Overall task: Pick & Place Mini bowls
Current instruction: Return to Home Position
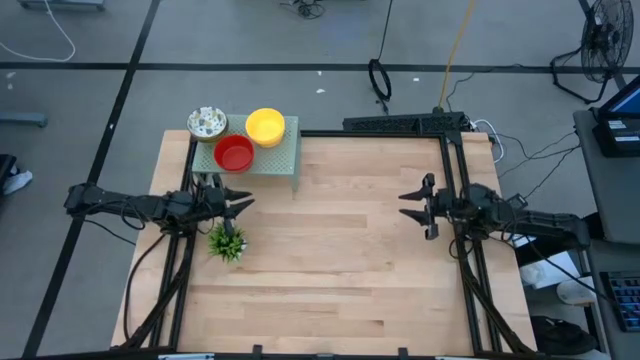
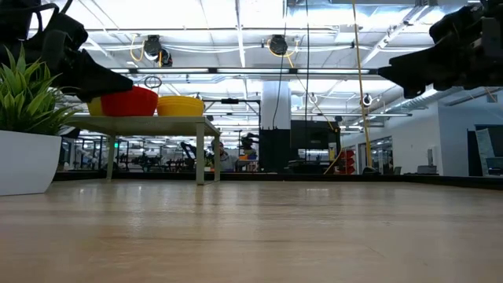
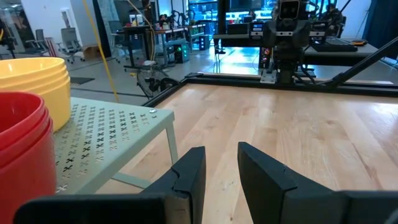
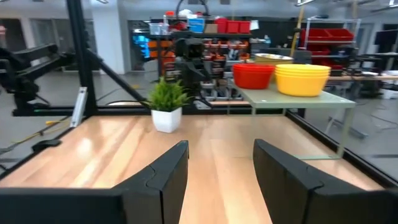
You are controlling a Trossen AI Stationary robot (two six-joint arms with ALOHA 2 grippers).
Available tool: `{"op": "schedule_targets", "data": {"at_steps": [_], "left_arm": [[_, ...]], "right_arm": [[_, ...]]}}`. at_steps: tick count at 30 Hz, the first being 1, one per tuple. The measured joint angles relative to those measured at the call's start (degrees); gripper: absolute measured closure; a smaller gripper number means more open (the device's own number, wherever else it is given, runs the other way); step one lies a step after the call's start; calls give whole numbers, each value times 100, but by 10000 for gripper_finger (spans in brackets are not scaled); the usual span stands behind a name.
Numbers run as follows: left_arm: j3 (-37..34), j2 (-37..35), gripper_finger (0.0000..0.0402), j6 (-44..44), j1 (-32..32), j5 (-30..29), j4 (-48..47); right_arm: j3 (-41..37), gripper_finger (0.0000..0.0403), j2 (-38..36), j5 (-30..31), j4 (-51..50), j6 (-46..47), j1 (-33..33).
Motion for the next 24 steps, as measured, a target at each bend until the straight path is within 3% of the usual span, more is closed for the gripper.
{"op": "schedule_targets", "data": {"at_steps": [14,24], "left_arm": [[0,0,305,9,0,0,0],[2,0,305,9,1,-1,1]], "right_arm": [[0,232,0,2,6,0,-650],[0,232,2,2,6,0,-689]]}}
